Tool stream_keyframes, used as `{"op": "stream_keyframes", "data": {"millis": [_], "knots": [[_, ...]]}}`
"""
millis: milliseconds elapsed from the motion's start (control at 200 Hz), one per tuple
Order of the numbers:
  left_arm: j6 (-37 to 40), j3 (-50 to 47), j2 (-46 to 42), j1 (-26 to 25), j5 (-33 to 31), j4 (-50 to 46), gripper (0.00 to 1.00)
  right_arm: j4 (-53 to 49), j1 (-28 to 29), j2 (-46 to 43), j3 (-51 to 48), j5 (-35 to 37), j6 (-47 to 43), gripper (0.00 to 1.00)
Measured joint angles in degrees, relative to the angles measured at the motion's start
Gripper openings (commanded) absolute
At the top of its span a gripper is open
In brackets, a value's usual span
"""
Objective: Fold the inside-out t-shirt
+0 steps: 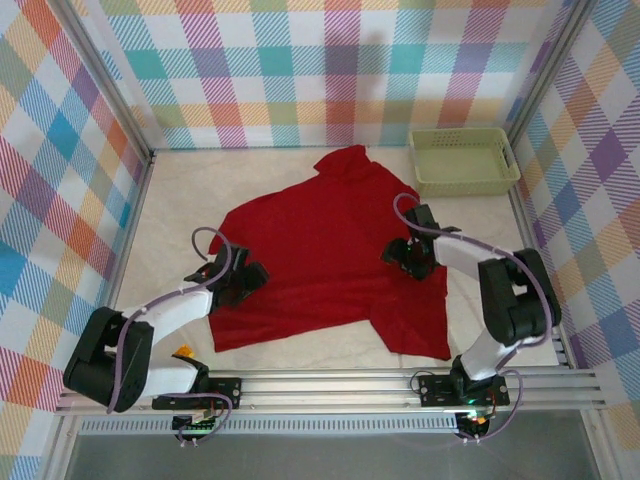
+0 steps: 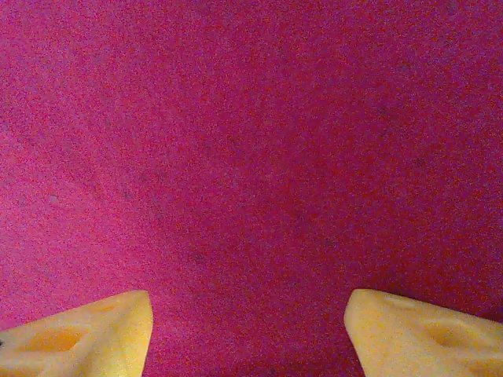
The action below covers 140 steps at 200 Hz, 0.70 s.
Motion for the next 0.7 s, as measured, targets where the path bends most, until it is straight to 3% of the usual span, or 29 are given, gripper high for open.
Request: {"op": "stream_keyframes", "data": {"millis": [130,235,500,700], "knots": [[1.8,3.7,-0.6,2.7,-0.3,-6.5,0.78,1.1,0.0,-7.8,-7.9,0.4,4.1,0.69],[4.5,14.6,3.6,5.7,-2.6,-12.1,0.81,0.4,0.0,-13.0,-12.2,1.0,6.4,0.69],[11.8,51.7,31.7,10.2,-6.4,-17.7,0.83,-3.8,0.7,-15.4,-12.0,2.2,6.5,0.7],[15.9,66.8,49.3,11.0,-3.9,-23.5,0.74,-4.2,1.6,-16.5,-10.5,3.2,5.2,0.7]]}}
